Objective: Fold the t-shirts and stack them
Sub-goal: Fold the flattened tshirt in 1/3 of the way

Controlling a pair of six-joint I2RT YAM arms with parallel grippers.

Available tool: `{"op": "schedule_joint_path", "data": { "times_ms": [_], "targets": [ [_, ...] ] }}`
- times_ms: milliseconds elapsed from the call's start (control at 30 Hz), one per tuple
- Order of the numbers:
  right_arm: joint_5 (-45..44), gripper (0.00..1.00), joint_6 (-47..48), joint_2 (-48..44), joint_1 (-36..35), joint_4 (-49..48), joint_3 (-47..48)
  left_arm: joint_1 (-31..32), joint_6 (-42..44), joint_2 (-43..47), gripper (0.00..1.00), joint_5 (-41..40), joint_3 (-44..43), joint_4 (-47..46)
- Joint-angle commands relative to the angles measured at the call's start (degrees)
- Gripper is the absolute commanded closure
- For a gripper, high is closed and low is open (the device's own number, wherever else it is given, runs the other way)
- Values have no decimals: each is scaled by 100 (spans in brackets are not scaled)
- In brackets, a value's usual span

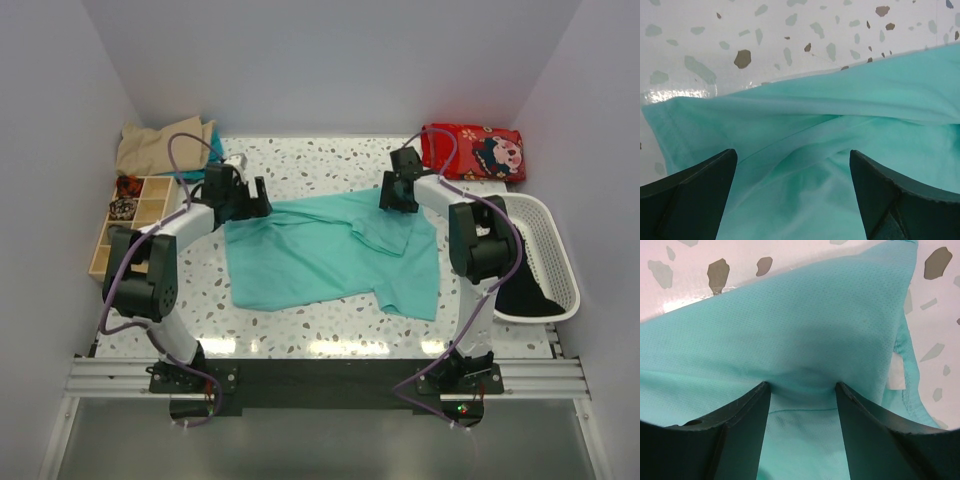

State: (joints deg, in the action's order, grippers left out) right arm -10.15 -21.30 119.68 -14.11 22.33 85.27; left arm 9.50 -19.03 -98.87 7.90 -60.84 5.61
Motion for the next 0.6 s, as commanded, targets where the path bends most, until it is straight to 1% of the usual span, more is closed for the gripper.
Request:
{"op": "schedule_joint_path", "data": {
  "times_ms": [0, 33, 100, 133, 267, 367, 400, 467, 500, 567],
  "targets": [
    [338, 41, 29, 319, 49, 167, -2, -9, -320, 8, 0, 746, 440, -463],
    [365, 41, 21, 319, 49, 167, -2, -9, -478, -9, 0, 852, 589, -1012],
    [374, 41, 47, 319, 57, 158, -20, -9, -593, -132, 0, 1124, 652, -1332],
    [391, 41, 47, 311, 49, 149, -20, -9, -680, -176, 0, 1169, 670, -1586],
    [487, 40, 56, 363, 49, 140, -28, 0, -804, -370, 0, 1240, 723, -2011],
    [505, 40, 64, 381, 49, 140, -55, 8, -752, -344, 0, 1179, 723, -1897],
    [497, 40, 65, 390, 57, 132, -55, 8, -726, -317, 0, 1118, 688, -1592],
    [497, 40, 65, 442, 49, 158, -37, 8, -655, -300, 0, 1073, 652, -1318],
    [462, 40, 65, 468, 57, 184, 15, 8, -646, -265, 0, 925, 661, -960],
    [488, 40, 65, 574, 83, 281, 103, 8, -585, -229, 0, 696, 679, -571]
  ]
}}
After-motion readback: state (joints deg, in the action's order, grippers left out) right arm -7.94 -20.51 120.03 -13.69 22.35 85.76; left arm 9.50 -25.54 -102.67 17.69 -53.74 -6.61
